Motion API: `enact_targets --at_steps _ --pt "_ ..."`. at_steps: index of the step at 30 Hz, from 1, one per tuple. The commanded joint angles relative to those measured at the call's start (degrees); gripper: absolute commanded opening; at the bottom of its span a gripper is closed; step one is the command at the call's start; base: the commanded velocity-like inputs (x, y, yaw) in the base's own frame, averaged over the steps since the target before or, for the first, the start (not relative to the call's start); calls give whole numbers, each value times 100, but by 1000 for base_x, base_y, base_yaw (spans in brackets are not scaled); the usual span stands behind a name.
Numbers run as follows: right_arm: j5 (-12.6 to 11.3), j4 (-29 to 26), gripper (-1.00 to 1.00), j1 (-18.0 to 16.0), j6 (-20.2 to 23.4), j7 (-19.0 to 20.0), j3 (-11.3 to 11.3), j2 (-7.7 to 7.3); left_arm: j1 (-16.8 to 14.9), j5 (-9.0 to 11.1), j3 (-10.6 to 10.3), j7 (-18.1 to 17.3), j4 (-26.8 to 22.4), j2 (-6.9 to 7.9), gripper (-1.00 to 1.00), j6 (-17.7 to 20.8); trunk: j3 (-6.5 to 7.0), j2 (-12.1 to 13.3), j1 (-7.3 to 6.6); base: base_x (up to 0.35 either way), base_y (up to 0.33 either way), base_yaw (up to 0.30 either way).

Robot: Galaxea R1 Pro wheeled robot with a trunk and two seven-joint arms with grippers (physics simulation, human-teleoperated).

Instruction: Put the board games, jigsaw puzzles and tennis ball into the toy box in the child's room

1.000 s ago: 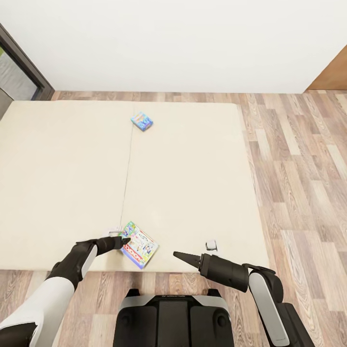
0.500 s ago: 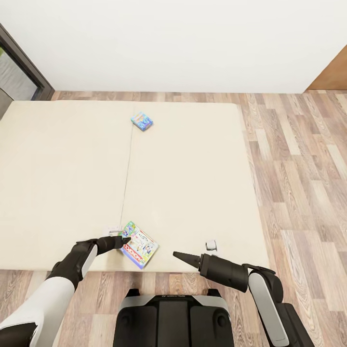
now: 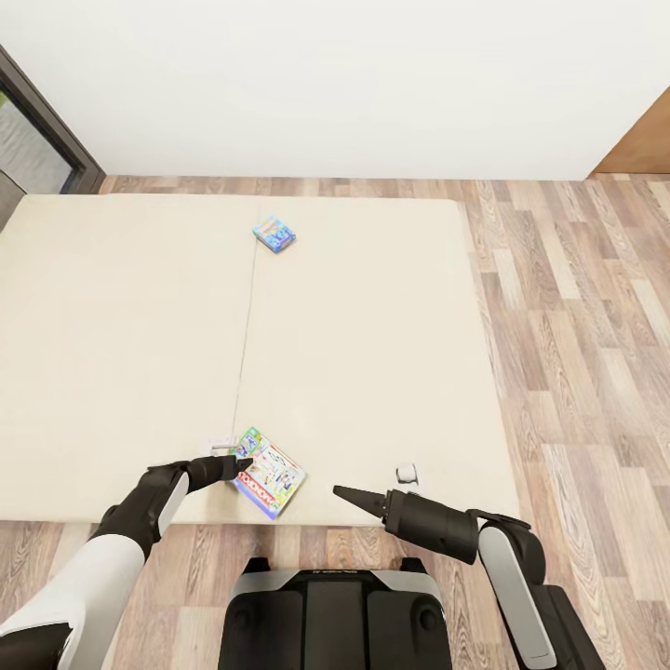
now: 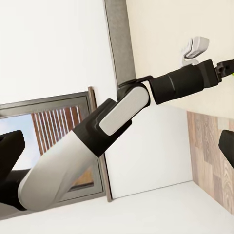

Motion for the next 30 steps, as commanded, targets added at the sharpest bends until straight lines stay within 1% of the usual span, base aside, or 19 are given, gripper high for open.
enact_targets --at_steps 1,5,15,30 --pt "19 -2 100 -3 23 23 -5 8 -1 1 25 -28 -7 -3 100 45 -6 -9 3 0 0 0" --pt "26 -2 100 -3 22 17 -4 28 -1 -4 25 -23 -5 -3 100 45 -9 -9 3 0 0 0" --pt "29 -2 100 -11 31 14 -3 33 -1 -7 19 -20 -5 -3 100 45 -66 -9 3 0 0 0" --pt "29 -2 100 -10 29 13 -2 34 -1 -26 16 -20 -5 -3 100 42 -71 -9 3 0 -2 0"
